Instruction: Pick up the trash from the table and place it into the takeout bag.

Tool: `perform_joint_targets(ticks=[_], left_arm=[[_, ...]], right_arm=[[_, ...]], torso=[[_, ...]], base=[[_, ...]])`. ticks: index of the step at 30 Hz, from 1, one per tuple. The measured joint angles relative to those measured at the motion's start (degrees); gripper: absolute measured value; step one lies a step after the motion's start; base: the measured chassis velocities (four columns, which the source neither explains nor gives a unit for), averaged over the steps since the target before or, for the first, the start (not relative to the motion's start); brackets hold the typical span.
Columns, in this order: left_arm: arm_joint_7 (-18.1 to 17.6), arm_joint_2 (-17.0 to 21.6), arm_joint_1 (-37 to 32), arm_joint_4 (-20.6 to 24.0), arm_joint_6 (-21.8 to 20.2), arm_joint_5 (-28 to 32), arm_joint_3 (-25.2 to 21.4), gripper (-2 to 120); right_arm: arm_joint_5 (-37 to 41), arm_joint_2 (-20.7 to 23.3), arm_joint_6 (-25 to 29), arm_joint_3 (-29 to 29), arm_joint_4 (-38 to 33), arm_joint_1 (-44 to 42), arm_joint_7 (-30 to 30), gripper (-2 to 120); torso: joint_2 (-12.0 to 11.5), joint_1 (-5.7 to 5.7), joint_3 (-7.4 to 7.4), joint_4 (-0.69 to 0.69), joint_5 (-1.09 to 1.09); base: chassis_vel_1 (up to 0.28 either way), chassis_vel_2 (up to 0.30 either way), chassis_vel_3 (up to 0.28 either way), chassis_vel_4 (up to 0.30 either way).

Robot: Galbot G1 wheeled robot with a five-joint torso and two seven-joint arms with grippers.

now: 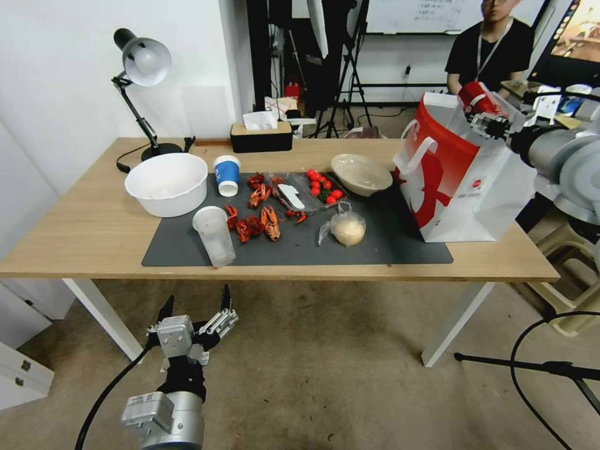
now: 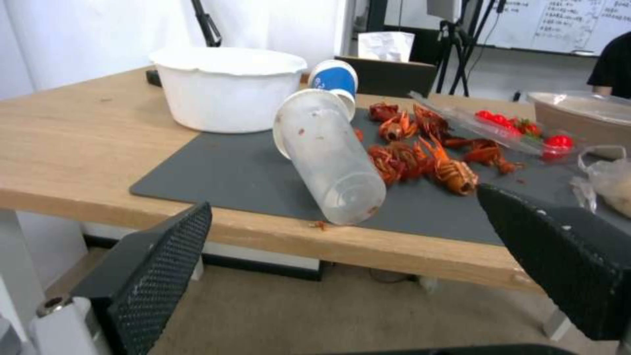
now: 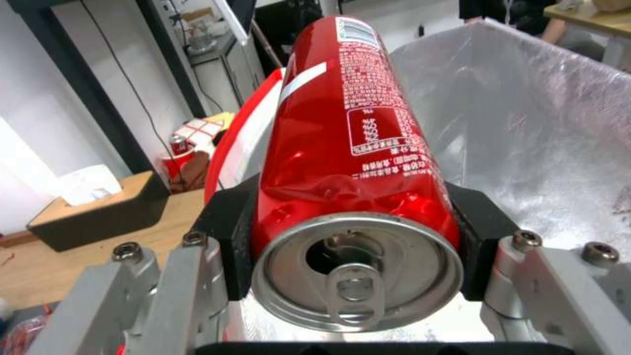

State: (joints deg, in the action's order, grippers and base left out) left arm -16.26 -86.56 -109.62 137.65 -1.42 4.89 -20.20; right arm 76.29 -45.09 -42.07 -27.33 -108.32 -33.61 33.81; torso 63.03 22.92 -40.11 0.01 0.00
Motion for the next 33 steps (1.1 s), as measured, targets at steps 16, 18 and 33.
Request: perform_joint_targets(ticks=[16, 18, 33], left_arm=[[-0.21, -0.07, -0.44, 0.35, 0.3, -0.17, 0.06, 100], [-0.2, -0.02, -0.46, 0.46, 0.3, -0.17, -0.01, 100], [0.1, 0.08, -0.22, 0.59, 0.48, 0.26, -0.58, 100]], right_arm=[[-6.52, 0.0, 2.15, -0.54, -1.02, -0.97, -4.53, 99], [-6.64, 0.04, 2.64, -0.68, -1.56, -1.07, -5.05, 100], [-14.2, 1.19, 14.47, -3.79, -13.32, -14.36, -19.46, 100]], torso=[[0.0, -0.01, 0.0, -0.01, 0.0], [0.0, -0.01, 0.0, -0.01, 0.0], [0.0, -0.01, 0.0, 0.0, 0.0]], base=[[0.0, 0.0, 0.0, 0.0], [0.0, 0.0, 0.0, 0.0], [0.0, 0.0, 0.0, 0.0]])
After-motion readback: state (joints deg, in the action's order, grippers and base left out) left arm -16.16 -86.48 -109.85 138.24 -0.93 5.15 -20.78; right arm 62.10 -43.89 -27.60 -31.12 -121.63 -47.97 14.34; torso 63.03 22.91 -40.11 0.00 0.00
